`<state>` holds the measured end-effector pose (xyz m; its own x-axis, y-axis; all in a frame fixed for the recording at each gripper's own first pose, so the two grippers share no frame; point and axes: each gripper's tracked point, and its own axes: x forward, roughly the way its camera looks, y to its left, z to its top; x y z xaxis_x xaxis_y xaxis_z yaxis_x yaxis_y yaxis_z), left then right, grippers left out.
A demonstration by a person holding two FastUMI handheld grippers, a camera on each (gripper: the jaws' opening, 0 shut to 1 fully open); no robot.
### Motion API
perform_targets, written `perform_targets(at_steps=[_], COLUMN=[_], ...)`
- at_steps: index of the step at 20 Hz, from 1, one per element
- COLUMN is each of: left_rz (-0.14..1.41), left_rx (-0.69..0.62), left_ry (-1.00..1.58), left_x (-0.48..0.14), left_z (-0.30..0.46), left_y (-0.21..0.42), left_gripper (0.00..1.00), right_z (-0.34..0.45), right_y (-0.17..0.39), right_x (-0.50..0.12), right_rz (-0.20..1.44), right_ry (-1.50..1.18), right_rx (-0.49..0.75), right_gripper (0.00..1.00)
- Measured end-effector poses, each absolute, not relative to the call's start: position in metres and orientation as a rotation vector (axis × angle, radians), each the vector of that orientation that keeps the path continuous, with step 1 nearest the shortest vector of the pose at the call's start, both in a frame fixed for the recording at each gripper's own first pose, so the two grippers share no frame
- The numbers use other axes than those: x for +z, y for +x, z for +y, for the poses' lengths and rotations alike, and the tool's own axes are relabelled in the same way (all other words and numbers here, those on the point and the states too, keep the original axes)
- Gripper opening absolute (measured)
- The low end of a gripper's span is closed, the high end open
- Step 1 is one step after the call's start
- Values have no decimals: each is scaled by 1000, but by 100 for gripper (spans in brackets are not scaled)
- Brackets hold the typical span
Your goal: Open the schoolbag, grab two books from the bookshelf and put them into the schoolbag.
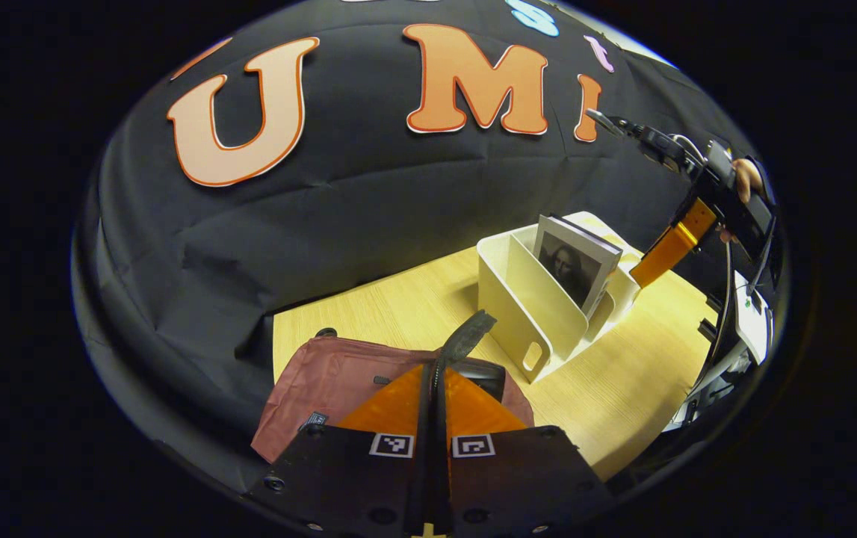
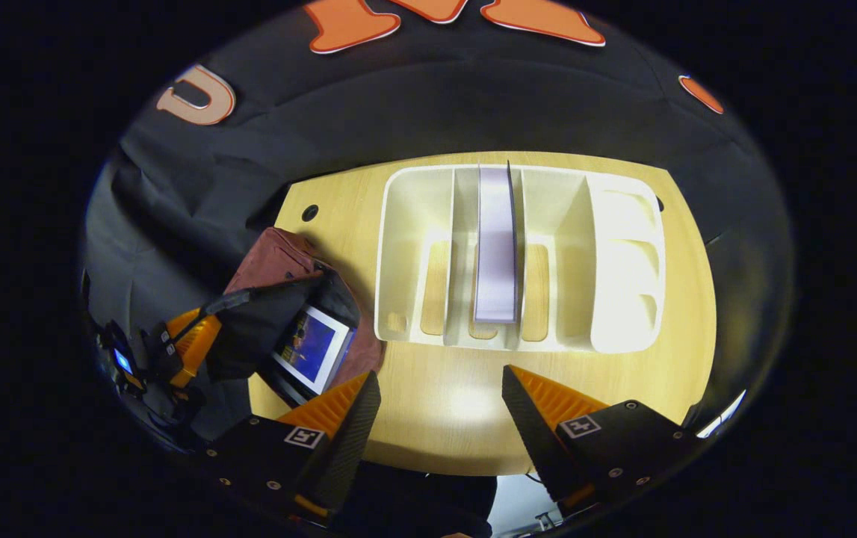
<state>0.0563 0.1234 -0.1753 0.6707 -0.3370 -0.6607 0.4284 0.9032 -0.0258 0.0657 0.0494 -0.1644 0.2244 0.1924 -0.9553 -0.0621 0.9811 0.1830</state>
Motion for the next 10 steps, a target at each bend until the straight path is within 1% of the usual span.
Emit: perform_targets(at_steps=[4, 10], left_rz=[728, 749], left_rx=[-422, -413], left_ry=[115, 100], left_x=[-182, -190], left_z=[124, 129], left_y=[57, 56], left_gripper=[5, 5], right_z=[30, 25], right_y=[96, 128], right_x=[-179, -197], right_rz=[1369, 1426], right_ry=[99, 73], right_rx=[114, 84], right_gripper=[98, 98])
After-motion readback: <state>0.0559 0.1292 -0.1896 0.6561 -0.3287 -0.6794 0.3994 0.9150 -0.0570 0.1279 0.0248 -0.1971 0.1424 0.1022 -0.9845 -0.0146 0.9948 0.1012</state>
